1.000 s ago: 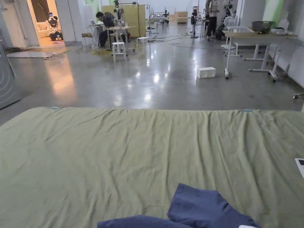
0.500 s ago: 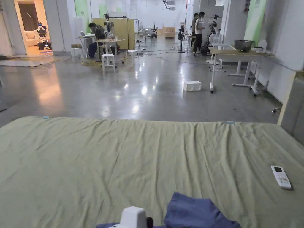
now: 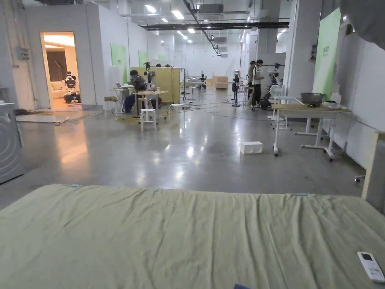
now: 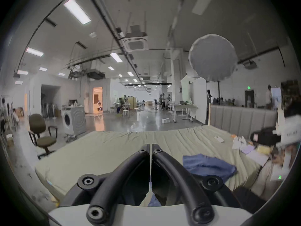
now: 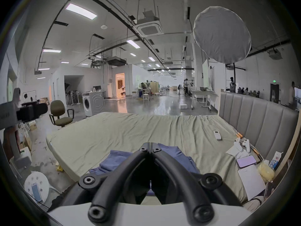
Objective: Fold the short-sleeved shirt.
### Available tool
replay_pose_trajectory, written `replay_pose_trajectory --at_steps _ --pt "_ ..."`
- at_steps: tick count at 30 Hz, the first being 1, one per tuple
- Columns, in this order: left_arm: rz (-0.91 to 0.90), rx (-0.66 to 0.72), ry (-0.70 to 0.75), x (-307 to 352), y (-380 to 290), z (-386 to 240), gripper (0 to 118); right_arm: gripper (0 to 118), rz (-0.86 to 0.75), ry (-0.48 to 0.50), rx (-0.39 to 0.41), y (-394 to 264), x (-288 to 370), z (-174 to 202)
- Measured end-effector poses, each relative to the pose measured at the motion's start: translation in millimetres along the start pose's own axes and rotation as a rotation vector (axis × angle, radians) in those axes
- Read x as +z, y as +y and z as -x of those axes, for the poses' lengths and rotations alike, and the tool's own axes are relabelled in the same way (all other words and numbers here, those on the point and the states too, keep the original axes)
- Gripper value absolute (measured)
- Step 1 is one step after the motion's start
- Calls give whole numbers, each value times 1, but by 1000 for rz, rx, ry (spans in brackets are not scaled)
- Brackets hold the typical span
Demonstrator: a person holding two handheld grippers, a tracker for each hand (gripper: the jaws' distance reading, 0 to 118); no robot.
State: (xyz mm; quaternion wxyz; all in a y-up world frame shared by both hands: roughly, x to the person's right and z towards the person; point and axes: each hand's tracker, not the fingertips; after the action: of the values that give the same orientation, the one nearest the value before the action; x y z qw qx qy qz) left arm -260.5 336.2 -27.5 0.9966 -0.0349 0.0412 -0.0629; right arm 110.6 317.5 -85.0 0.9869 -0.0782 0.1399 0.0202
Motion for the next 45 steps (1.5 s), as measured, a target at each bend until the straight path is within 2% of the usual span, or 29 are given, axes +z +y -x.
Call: replay_pose_trajectory --at_steps 2,5,9,12,15,20,25,29,31,32,33,34,35,37,38,41,43,45 --pt "92 -14 -59 6 -5 -11 1 0 19 -18 -28 -7 3 2" --pt "99 6 -84 10 -11 -21 0 0 110 -5 -102 -21 3 2" --pt "67 -20 -104 6 -4 -29 0 0 99 -30 -59 -20 7 1" --pt "37 -27 -110 0 2 -28 0 0 82 -32 -66 -16 7 -1" --pt "49 25 -141 -6 4 -31 0 0 85 -52 -62 -14 5 -2" --pt "77 30 -157 -9 -3 -33 0 0 107 -44 -99 -20 5 -5" --pt "137 96 -168 -28 -10 -23 0 0 148 -43 -104 -32 1 -7" --pt "165 139 -188 -65 -25 -13 0 0 176 -39 -151 -42 -5 -13" --pt "150 225 -256 -100 -42 -3 0 0 192 -38 -153 -48 -11 -18" --pt "181 284 -234 -120 -49 0 1 0 200 -41 -144 -52 -13 -20" --pt "237 326 -226 -143 -57 2 7 0 206 -49 -132 -55 -16 -22" --pt "274 359 -234 -166 -67 3 20 0 219 -58 -127 -60 -18 -26" --pt "328 394 -250 -194 -79 1 40 0 236 -69 -129 -64 -21 -30" --pt "409 424 -241 -241 -104 -6 72 0 264 -86 -146 -71 -26 -37" --pt "452 424 -236 -265 -116 -13 83 0 281 -96 -158 -75 -28 -41" --pt "615 288 -172 -327 -149 -34 84 0 323 -143 -164 -84 -31 -53" --pt "680 302 -211 -360 -166 -40 84 0 350 -179 -165 -90 -29 -61" --pt "714 295 -153 -385 -177 -46 84 0 368 -203 -184 -94 -26 -69"
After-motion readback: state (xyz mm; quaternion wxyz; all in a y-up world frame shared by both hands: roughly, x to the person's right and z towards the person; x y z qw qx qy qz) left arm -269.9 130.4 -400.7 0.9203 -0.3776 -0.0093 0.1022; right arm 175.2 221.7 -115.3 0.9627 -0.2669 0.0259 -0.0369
